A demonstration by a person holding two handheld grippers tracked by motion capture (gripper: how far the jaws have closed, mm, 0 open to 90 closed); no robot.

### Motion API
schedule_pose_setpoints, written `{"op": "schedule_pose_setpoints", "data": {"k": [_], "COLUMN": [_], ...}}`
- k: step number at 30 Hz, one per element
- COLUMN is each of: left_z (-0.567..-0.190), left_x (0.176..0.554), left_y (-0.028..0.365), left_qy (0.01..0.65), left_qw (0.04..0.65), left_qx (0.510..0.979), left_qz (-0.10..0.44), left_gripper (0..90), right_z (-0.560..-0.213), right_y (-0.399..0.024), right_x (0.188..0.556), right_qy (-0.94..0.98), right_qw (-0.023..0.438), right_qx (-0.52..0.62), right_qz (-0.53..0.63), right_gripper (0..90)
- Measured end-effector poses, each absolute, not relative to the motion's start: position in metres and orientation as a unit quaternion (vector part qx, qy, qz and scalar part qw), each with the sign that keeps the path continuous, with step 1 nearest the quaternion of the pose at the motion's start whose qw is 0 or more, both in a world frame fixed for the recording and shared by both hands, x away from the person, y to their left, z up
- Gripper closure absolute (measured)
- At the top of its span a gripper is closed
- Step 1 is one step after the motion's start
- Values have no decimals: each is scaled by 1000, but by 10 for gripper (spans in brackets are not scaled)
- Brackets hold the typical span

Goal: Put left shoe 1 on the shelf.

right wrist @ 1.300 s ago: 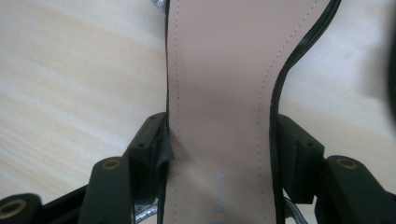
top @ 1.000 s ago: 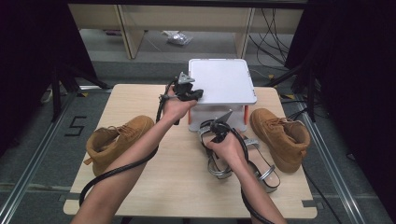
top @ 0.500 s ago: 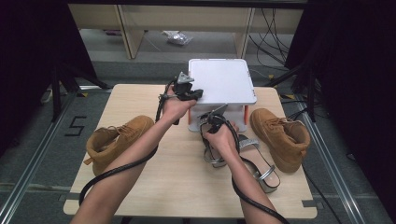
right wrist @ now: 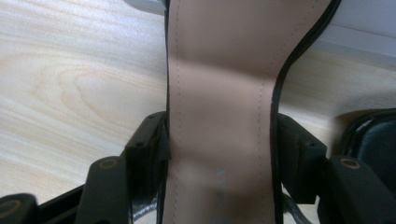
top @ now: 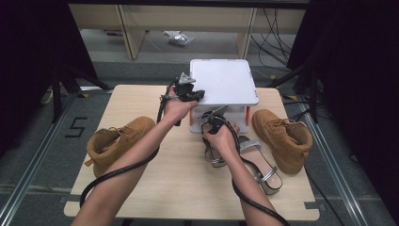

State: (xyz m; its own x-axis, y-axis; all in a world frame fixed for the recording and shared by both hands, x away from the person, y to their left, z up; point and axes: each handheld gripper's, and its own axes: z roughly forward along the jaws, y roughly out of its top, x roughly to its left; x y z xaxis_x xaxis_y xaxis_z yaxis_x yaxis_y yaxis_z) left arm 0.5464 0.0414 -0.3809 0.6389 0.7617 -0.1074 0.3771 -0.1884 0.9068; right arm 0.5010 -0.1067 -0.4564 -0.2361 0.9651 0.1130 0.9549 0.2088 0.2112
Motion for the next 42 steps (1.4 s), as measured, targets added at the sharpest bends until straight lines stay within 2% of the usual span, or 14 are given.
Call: {"op": "schedule_pose_setpoints", "data": {"k": [5,7,10,14,18,21,25,32,33,34,35,39,40,42], "left_z": [-380,-381,-381,-380,-380,-380,-381,-381,-381,-381,-381,-381,-381,-381], "left_x": [546,547,547,547,547,547,547,547,547,547,547,547,547,547], "left_y": [41,41,41,42,41,41,41,41,42,42,42,42,42,42], "left_qy": [382,381,381,377,383,383,383,384,385,385,385,388,388,388], "left_qw": [508,512,509,507,507,510,511,512,513,513,514,513,513,512], "left_qx": [749,747,749,752,749,747,747,745,745,745,745,744,744,744], "left_qz": [187,188,187,188,188,187,186,185,184,183,182,182,182,182], "left_gripper": [891,891,891,892,892,892,893,893,893,894,894,894,893,893], "right_z": [-440,-431,-412,-397,-394,-411,-436,-459,-460,-462,-461,-465,-463,-463], "right_y": [-112,-115,-125,-145,-162,-170,-171,-159,-155,-155,-151,-150,-147,-147], "right_x": [492,485,470,446,418,403,395,402,402,405,405,413,412,414], "right_qy": [785,785,786,800,800,807,815,830,823,830,820,836,823,827], "right_qw": [33,51,42,51,15,-8,-31,-31,-39,-27,-42,-17,-30,-22], "right_qx": [603,600,592,570,575,571,563,538,549,539,554,528,550,543], "right_qz": [140,147,173,178,171,147,134,143,140,141,139,149,141,141], "right_gripper": [346,346,353,503,734,825,885,900,900,900,900,900,900,900]}}
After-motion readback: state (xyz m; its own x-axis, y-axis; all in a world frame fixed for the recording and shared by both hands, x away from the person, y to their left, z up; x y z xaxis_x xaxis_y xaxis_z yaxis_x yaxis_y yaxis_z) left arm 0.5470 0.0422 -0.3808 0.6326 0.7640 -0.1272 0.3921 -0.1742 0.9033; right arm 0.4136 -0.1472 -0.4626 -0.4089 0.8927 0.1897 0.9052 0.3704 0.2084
